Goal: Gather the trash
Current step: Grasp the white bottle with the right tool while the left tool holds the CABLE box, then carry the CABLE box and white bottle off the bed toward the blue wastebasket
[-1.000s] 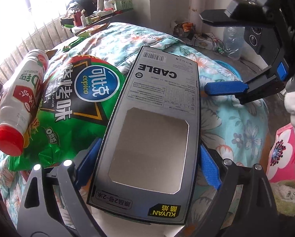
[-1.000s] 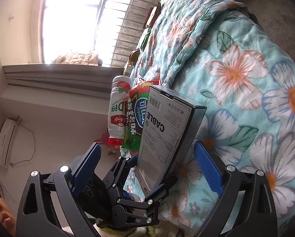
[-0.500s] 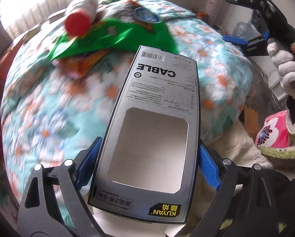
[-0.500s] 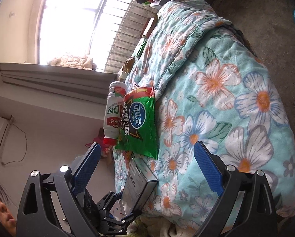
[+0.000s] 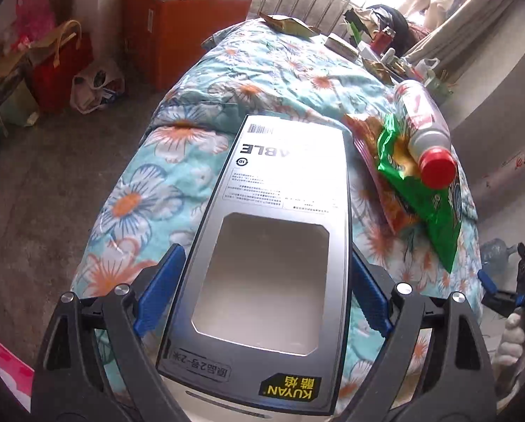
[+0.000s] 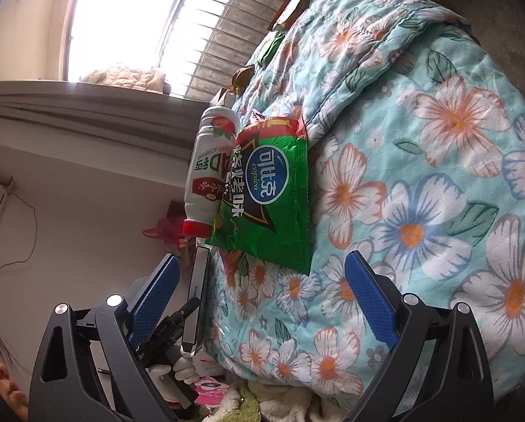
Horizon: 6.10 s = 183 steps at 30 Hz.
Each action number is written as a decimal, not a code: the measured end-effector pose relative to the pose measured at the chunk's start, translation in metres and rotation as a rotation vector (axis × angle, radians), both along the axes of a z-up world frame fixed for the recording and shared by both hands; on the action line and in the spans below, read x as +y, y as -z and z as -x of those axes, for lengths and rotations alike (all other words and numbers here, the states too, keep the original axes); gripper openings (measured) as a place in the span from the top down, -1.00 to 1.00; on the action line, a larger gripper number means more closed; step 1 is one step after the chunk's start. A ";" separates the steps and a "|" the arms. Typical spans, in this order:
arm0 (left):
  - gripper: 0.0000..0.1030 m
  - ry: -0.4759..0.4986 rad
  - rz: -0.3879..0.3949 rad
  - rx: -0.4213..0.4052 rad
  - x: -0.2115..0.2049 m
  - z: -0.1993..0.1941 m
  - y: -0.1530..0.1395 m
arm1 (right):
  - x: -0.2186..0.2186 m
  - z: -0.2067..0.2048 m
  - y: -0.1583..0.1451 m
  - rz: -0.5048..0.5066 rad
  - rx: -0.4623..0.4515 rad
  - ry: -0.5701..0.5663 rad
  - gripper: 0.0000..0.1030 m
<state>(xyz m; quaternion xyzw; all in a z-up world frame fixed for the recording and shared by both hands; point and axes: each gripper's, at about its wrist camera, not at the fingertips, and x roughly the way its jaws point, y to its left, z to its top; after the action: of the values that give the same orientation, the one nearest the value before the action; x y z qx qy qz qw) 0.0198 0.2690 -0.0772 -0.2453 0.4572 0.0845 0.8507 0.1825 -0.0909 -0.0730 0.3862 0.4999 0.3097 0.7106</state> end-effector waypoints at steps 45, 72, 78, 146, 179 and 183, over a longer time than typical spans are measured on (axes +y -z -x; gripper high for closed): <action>-0.68 0.126 -0.081 0.083 -0.011 -0.031 0.013 | 0.240 -0.170 -0.044 0.569 -0.051 -0.248 -0.36; -0.61 0.246 -0.102 0.049 -0.044 -0.028 0.011 | 0.040 -0.023 -0.109 0.122 -0.184 -0.178 -0.23; -0.61 0.279 -0.099 0.064 -0.057 -0.023 0.012 | -0.011 0.032 -0.096 0.126 -0.106 -0.186 -0.22; -0.57 0.189 -0.282 0.072 -0.072 -0.028 0.009 | 0.040 -0.002 0.010 0.358 0.006 0.056 -0.33; -0.56 0.155 -0.398 -0.045 -0.083 -0.003 -0.039 | 0.021 0.011 -0.021 0.282 -0.073 0.084 -0.27; -0.56 0.156 -0.411 -0.065 -0.087 0.002 -0.047 | 0.017 0.016 -0.025 0.266 -0.088 0.088 -0.26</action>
<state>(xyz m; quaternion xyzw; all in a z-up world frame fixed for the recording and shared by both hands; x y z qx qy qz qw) 0.0182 0.1821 -0.0299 -0.0331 0.4202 0.1017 0.9011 0.1665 -0.0743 -0.0477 0.2962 0.4875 0.2256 0.7897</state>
